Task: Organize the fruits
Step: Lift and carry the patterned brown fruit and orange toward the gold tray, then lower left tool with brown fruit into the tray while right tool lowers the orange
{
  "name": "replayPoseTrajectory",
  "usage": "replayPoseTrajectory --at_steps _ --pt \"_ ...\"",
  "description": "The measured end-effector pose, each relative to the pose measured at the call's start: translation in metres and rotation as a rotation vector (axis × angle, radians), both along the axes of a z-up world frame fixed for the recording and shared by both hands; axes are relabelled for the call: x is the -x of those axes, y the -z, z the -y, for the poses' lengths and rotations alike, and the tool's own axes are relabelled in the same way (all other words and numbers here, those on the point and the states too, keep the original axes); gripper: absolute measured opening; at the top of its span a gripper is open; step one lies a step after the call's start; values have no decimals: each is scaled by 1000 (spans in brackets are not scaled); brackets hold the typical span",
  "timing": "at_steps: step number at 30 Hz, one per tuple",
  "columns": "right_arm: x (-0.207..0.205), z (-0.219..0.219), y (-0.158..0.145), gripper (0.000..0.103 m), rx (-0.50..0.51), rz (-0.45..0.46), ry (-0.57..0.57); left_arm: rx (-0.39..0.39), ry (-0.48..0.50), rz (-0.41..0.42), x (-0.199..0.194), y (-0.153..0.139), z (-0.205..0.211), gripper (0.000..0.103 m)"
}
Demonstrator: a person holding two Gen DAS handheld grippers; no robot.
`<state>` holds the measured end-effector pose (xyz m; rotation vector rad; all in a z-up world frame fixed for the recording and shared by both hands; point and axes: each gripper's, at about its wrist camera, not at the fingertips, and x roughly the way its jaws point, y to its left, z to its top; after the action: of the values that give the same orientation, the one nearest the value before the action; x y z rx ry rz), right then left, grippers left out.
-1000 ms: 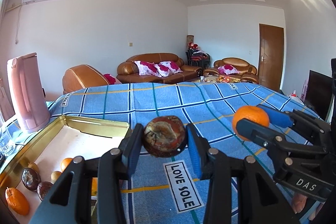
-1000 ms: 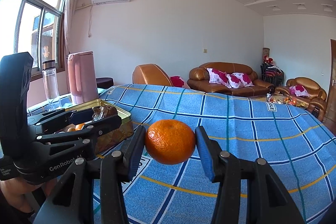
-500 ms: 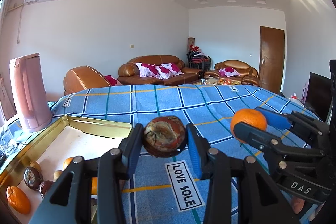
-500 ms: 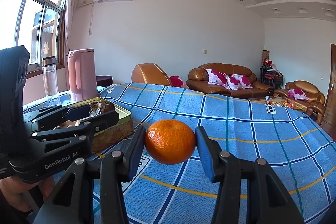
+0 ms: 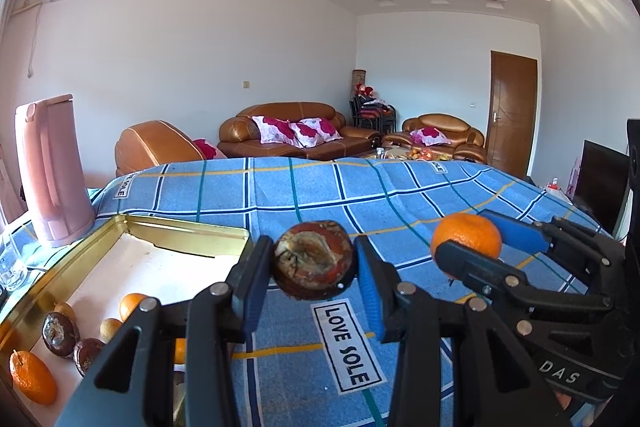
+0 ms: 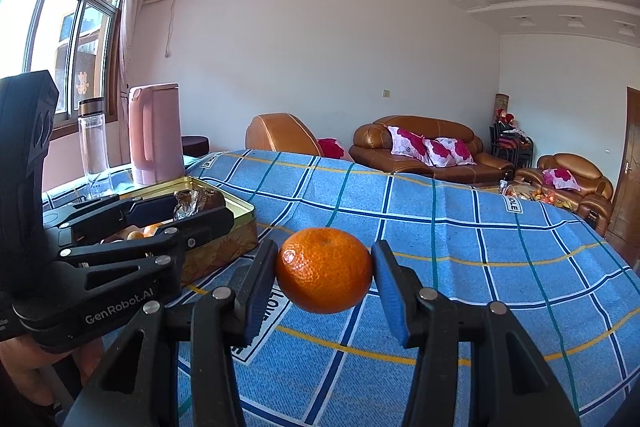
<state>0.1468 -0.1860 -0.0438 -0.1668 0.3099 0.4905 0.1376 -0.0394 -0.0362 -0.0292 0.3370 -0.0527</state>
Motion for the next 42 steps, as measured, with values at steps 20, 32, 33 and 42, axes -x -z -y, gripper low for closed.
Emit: replayPoseTrajectory --at_steps 20,32,33,42 --pt "20 -16 0 50 0 -2 25 27 28 20 24 0 -13 43" --pt "32 -29 1 50 -3 -5 -12 24 6 16 44 1 -27 43" --pt "33 -30 1 50 -4 -6 -16 23 5 15 46 2 -29 43" --pt "43 -47 2 50 -6 -9 -73 11 -41 1 63 2 -51 43"
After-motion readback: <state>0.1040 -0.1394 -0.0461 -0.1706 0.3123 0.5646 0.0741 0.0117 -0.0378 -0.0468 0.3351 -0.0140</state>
